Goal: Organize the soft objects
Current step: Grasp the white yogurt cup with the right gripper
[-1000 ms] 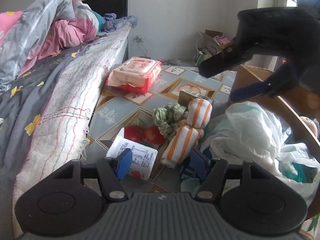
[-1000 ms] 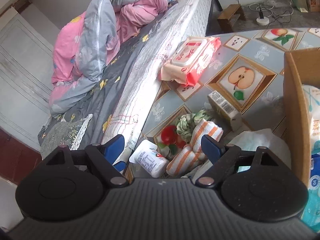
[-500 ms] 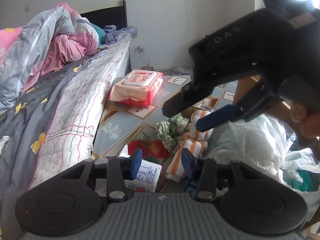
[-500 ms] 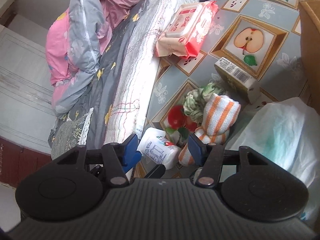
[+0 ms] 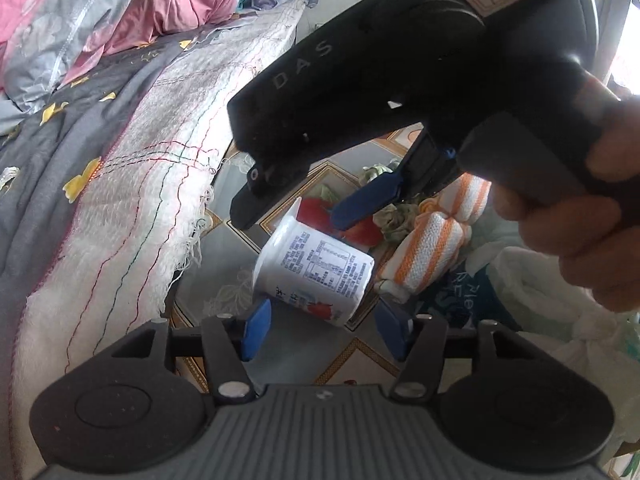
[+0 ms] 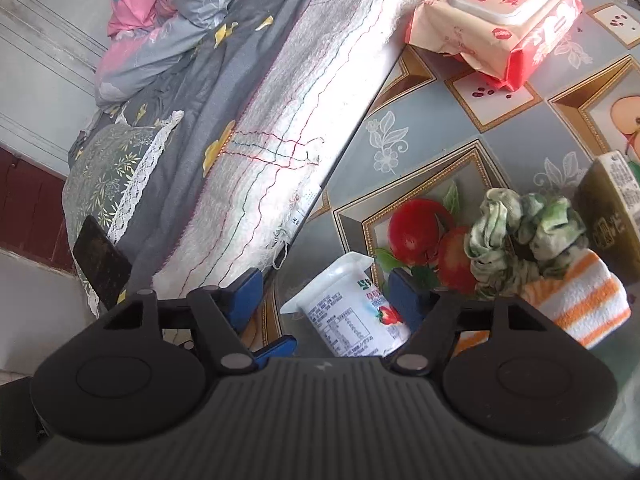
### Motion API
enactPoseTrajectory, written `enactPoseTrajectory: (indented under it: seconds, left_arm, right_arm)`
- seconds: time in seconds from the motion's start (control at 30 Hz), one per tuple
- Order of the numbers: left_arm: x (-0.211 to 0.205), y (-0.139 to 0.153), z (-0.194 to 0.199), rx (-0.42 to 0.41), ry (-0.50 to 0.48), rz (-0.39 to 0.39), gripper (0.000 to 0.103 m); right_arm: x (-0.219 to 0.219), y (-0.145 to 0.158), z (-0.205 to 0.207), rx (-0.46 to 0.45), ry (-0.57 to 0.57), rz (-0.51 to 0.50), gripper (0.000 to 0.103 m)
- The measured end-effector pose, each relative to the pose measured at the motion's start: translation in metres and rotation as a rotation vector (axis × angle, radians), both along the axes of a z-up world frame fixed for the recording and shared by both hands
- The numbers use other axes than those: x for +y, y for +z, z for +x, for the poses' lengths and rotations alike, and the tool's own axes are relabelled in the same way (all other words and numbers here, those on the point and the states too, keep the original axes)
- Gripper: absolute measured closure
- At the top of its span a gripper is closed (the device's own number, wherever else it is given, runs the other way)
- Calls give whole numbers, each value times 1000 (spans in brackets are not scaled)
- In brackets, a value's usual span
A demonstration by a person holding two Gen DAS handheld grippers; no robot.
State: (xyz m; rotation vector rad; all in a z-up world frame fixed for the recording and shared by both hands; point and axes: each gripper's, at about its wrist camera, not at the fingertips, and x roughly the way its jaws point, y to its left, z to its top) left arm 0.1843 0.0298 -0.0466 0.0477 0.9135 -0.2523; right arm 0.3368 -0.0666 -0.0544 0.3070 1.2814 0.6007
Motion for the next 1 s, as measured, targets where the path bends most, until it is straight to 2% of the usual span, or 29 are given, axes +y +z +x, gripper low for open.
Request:
enactPoseTrajectory:
  seconds: [0.17,0.27,0.3,0.4,0.5,0.63,0.7,0.73,0.8,0.9,1.0]
  left_arm:
    - [-5,-10,12,4,-4,19,41]
    - [-7,-14,16,1,15,33,41]
    - [-6,-15,17,1,16,29,41]
    - [-5,-17,17,-1,16,13,40]
    - [-7,-14,11,-25,14,34,40]
    - [-5,-7,1,-53,17,47,40]
    - [-3,-5,-6,-62,14,57,41]
    - [-2,-5,-10,-74,13,60,41]
    - [-2,-2,-18,-114,4,88,42]
    - [-10,6,-33,-205,-49,121,42]
    - [-22,10,-41,-237,-85,164,40]
  right_arm:
    - [14,-23,10,49,28,1,31]
    - [16,-31,9,53,30,11,37]
    - [16,-31,8,37,36,7,43]
    - [9,-28,5,18,29,38,47]
    - [2,-23,1,-9,21,76,55]
    - [-7,-9,-6,-59,30,153,63]
    - [-12,0,-12,-81,40,222,67]
    - [-14,5,-15,-86,50,250,68]
    - [-15,9,-23,-102,70,235,68]
    - [-13,3,-36,-63,111,257,72]
    - [-7,1,-52,-74,143,225,73]
